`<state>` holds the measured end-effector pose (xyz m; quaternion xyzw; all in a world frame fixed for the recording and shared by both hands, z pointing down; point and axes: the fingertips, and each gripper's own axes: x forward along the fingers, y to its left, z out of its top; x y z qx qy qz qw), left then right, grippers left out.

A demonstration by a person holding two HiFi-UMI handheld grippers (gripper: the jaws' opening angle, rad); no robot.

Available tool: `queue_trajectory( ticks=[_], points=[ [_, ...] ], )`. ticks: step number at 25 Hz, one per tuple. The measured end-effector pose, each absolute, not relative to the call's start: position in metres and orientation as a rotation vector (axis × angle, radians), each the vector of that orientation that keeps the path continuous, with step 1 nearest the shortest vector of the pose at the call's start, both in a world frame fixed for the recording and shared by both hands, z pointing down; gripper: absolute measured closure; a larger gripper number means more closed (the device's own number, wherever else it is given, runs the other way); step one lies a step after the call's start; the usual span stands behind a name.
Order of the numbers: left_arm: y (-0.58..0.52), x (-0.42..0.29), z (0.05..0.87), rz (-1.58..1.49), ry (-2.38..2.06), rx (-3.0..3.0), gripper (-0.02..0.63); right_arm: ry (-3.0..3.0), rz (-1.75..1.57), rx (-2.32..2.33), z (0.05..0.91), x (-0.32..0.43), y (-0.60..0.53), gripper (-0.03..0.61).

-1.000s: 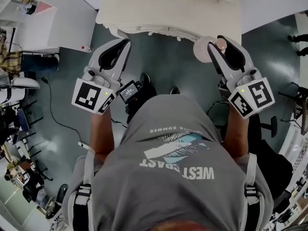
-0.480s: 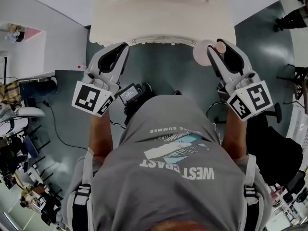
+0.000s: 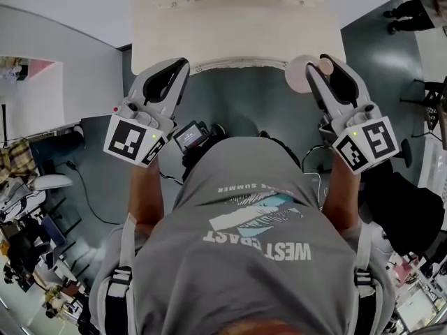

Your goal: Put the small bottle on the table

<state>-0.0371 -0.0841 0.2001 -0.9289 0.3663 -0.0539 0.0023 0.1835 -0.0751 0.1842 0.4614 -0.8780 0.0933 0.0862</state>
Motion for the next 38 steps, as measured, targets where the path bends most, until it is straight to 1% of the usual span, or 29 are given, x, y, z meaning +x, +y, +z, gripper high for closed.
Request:
queue_trajectory(
  ticks=[7, 14, 26, 38],
  points=[
    [-0.110, -0.085, 0.210, -0.156, 1.164, -2.915, 0.611, -2.611, 0.244, 1.383, 0.180, 0.143, -0.103, 0.431],
    [-0.124, -0.116, 0.217, -0.160, 1.318, -2.856, 0.611, -2.661, 0.232, 1.274, 0.186, 0.121, -0.139, 0.431],
    [-0.128, -0.148, 0.207, -0.169, 1.597, -2.720, 0.611, -2.775, 0.223, 1.004, 0.186, 0.077, -0.193, 0.431],
    [-0.128, -0.174, 0.228, -0.216, 1.802, -2.660, 0.611, -2.788, 0.280, 0.806, 0.215, 0.037, -0.233, 0.431]
  ],
)
